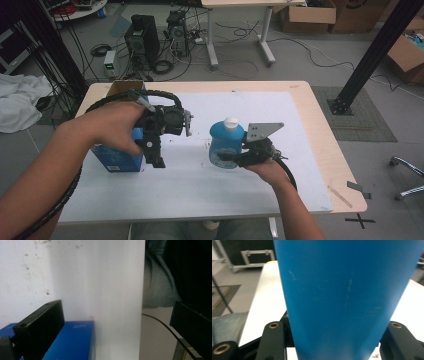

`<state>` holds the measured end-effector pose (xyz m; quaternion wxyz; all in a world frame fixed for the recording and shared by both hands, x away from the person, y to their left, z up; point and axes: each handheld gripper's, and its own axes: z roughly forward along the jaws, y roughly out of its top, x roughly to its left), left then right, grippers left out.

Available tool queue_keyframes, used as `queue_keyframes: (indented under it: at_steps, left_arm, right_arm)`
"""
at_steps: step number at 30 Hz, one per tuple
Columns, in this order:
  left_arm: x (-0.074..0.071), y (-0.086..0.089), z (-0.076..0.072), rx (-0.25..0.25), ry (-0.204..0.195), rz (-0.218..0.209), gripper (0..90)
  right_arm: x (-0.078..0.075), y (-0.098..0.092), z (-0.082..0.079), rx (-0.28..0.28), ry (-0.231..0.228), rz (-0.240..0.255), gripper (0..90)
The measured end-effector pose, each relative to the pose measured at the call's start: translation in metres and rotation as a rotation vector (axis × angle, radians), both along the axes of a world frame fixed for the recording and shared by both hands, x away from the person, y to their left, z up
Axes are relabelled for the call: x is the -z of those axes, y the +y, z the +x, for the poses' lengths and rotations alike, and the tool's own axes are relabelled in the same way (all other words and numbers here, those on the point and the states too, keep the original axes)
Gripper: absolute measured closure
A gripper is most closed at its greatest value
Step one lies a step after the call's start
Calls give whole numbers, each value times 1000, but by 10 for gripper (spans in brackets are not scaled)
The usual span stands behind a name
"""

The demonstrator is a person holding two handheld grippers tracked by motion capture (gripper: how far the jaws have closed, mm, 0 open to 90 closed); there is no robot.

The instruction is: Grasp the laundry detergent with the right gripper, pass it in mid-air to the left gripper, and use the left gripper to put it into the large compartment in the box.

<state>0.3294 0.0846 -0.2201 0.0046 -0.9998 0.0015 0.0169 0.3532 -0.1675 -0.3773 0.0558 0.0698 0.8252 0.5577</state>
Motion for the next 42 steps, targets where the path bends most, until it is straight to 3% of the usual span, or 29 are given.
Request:
queue_keyframes:
  at_steps: [7, 15, 27, 42]
  left_arm:
    - [3, -8, 4, 4, -3, -9, 1]
    - [12, -15, 6, 9, -3, -8, 1]
    - [19, -23, 6, 4, -17, -50, 1]
    - [27, -32, 2, 1, -53, -43, 1]
  right_arm:
    - [7, 19, -4, -99, -16, -6, 447]
    - [13, 42, -9, -160, -7, -2, 447]
    - [16, 75, -12, -199, -6, -9, 447]
    - [17, 95, -14, -230, -4, 0, 448]
